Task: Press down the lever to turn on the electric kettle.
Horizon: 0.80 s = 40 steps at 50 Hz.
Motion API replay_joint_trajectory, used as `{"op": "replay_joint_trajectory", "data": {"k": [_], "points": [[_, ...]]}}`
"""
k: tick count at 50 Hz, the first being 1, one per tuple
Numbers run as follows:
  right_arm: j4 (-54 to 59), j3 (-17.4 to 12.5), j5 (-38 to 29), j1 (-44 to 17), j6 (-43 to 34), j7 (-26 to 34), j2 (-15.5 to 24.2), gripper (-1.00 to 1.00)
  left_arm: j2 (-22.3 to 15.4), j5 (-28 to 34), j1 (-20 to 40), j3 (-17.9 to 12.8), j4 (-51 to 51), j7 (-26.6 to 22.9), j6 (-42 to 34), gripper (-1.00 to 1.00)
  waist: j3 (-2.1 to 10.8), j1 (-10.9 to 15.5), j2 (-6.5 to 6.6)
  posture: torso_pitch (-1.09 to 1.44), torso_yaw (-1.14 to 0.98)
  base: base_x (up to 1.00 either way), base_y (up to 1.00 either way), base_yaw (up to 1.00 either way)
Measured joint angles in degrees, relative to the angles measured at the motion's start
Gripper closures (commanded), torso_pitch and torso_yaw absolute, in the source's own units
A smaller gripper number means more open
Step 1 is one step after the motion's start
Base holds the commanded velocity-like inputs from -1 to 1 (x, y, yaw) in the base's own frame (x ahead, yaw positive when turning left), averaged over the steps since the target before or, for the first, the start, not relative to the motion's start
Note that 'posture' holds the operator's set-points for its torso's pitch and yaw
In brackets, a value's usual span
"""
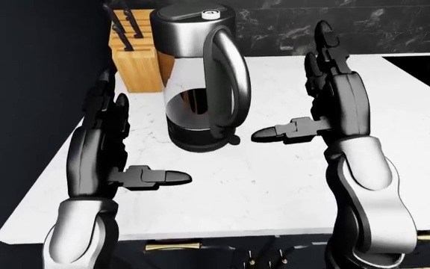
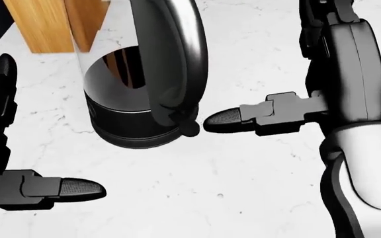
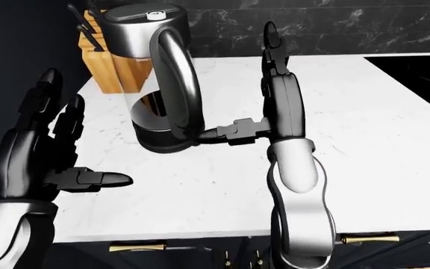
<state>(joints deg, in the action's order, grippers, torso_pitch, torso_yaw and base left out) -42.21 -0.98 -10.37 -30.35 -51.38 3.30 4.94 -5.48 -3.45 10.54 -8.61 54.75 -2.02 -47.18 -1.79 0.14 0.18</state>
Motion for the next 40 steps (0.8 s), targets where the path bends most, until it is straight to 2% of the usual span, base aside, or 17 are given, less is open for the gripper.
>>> {"op": "replay_joint_trajectory", "data": {"k": [14, 21, 40], "points": [[3.56, 0.88, -3.28, -3.83, -2.86, 1.43, -0.17, -1.0, -0.37, -0.45, 0.77, -0.41, -0.05, 0.33, -0.52, -1.0, 0.07, 0.04, -0.04, 0.0, 0.0, 0.0, 0.0, 0.0], [6.39, 1.86, -4.48, -4.61, -2.48, 2.31, -0.81, -1.0, -0.61, -0.83, 1.31, -0.74, 0.01, 0.44, -1.1, -1.0, 0.08, 0.06, 0.11, 0.0, 0.0, 0.0, 0.0, 0.0], [11.94, 1.23, -5.72, -5.97, 1.65, 3.41, -1.08, -1.0, -0.58, -0.77, 0.59, -0.44, 0.16, 0.48, -0.7, -1.0, 0.3, 0.05, 0.17, 0.0, 0.0, 0.0, 0.0, 0.0]]}}
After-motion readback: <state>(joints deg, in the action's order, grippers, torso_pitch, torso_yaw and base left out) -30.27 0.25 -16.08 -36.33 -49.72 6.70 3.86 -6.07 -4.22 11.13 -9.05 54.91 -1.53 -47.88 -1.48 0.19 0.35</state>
